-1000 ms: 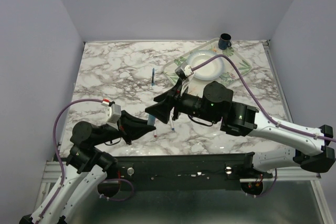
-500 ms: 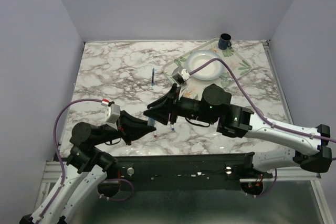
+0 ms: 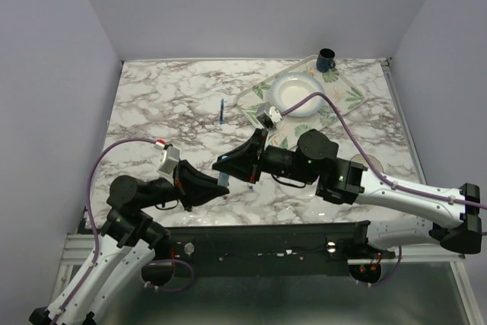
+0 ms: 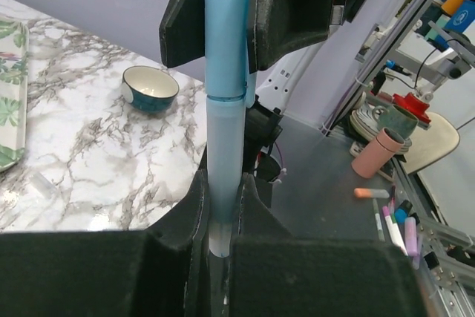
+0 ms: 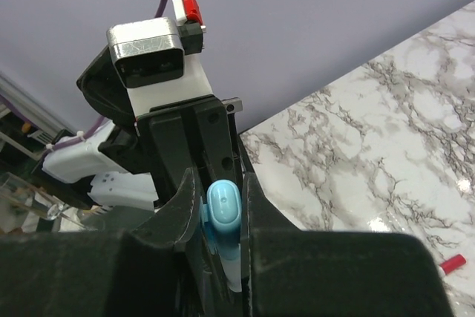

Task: Insert the pens into the pen caps

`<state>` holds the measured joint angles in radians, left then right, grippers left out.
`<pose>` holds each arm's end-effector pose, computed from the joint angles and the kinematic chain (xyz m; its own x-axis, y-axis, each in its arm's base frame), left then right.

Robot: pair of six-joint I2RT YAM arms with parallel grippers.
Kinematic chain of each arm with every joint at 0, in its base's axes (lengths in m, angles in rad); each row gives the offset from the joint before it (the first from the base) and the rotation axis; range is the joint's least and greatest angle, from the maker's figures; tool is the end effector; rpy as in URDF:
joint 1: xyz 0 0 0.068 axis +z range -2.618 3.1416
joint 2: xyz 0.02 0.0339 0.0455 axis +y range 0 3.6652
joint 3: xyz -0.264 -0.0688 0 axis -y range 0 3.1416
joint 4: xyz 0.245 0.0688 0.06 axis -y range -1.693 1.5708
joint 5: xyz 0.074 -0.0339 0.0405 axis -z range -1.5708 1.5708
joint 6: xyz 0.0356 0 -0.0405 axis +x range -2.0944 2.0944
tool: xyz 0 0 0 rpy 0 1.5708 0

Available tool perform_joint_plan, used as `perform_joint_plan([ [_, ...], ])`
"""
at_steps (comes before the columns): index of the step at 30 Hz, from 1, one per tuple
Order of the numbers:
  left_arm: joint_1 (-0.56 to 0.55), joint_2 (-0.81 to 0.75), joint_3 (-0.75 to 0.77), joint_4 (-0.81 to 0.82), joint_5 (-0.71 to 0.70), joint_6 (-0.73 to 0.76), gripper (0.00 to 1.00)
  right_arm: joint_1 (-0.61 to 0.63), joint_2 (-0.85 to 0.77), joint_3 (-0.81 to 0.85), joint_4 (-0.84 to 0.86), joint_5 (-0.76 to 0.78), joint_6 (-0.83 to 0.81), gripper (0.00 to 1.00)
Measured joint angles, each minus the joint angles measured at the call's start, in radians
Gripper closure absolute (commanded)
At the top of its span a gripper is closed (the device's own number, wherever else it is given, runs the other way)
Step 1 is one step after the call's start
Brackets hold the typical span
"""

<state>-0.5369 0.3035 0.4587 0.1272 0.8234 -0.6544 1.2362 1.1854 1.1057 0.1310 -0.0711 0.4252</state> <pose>0.0684 -0.0711 0.3169 -0.3901 -0.2493 -0.8864 0.9018 0.0908 -0.4224 0.0893 0.2645 0.4041 -0.3829 0.1516 -0.9113 -0.8864 0.2174 0.4086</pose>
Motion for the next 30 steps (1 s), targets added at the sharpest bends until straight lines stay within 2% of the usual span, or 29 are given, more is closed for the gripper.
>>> perform_joint_plan([
  [15, -0.002, 0.193, 0.043, 0.183, 0.111, -0.092, 1.0, -0.031, -0.072, -0.137, 0.165, -0.023, 0.008, 0.99],
  [30, -0.015, 0.346, 0.203, 0.055, 0.176, 0.018, 1.0, -0.054, -0.129, -0.212, 0.259, -0.024, 0.031, 0.99],
])
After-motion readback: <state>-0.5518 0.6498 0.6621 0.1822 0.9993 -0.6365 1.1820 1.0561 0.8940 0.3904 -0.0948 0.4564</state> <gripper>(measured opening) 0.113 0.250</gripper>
